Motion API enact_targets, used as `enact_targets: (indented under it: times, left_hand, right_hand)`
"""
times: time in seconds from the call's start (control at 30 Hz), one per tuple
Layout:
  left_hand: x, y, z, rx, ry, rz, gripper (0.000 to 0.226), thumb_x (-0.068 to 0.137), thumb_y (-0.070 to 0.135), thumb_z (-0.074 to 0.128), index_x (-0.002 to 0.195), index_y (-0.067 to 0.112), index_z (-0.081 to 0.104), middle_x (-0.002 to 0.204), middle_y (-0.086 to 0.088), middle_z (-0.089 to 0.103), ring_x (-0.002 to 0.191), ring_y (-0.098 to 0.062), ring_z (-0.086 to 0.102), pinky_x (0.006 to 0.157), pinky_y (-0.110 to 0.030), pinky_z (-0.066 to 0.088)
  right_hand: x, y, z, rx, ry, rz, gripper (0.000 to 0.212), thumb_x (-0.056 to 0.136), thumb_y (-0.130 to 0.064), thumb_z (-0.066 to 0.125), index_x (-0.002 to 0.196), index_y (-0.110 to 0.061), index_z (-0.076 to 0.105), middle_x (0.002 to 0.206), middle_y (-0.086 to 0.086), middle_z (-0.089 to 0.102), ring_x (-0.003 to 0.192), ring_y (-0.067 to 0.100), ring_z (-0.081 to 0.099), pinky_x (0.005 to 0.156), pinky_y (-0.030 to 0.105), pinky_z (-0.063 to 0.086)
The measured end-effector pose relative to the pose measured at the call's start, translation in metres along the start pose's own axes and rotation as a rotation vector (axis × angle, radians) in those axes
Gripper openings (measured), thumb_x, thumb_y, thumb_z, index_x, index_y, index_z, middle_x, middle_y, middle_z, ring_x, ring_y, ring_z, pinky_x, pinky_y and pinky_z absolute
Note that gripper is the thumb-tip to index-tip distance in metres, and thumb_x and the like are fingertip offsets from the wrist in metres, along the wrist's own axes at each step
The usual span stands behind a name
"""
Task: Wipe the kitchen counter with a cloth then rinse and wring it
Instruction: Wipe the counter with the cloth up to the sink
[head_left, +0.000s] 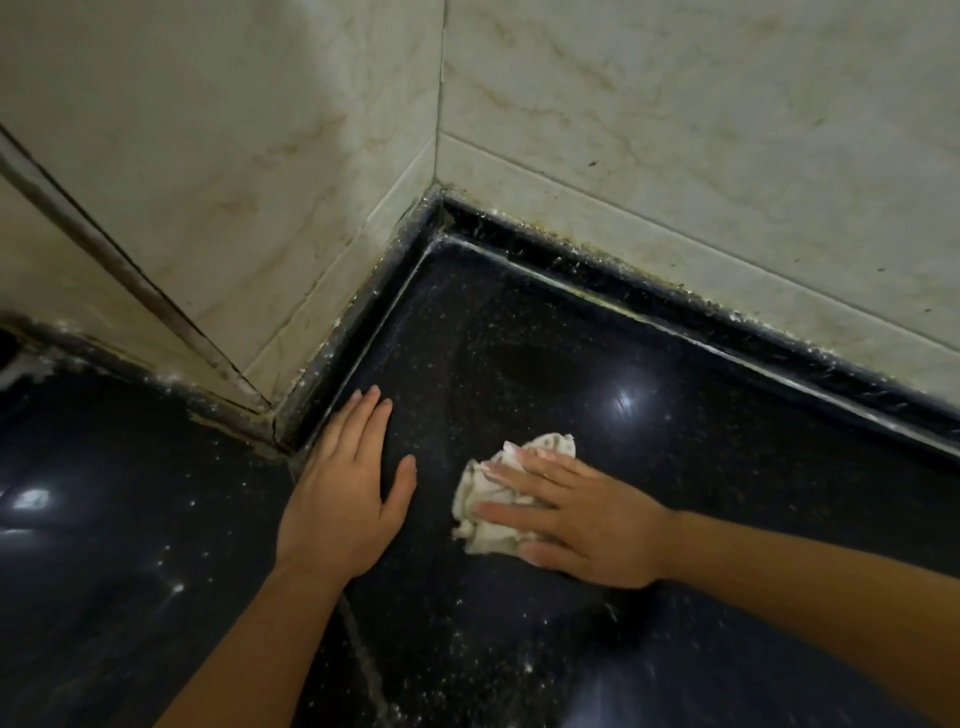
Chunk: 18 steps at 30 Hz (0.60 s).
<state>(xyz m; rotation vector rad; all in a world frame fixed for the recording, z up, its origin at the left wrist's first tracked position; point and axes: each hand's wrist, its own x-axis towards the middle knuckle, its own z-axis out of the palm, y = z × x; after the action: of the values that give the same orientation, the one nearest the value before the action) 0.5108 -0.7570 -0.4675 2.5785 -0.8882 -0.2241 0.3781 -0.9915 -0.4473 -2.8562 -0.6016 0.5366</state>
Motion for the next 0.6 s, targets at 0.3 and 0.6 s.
enact_targets:
  times: [0.3, 0.6]
  left_hand:
    - [0.001, -0.002, 0.004, -0.024, 0.012, 0.000, 0.070, 0.092, 0.053, 0.020, 0.148, 0.012, 0.028, 0.156, 0.000, 0.023, 0.144, -0.010, 0.011, 0.115, -0.029, 0.014]
    - [0.002, -0.001, 0.004, -0.040, 0.048, -0.032, 0.068, 0.092, 0.042, 0.017, 0.148, 0.004, 0.020, 0.157, -0.008, 0.018, 0.144, -0.017, 0.011, 0.115, -0.028, 0.007]
  right_hand:
    - [0.142, 0.064, -0.061, 0.246, 0.139, 0.628, 0.055, 0.100, -0.053, 0.015, 0.152, -0.038, 0.000, 0.160, -0.002, -0.017, 0.145, 0.022, -0.022, 0.115, 0.040, -0.012]
    - [0.128, 0.012, -0.043, 0.182, 0.098, 0.368, 0.053, 0.101, -0.051, 0.019, 0.151, -0.041, 0.003, 0.160, 0.000, -0.018, 0.144, 0.023, -0.023, 0.110, 0.035, -0.018]
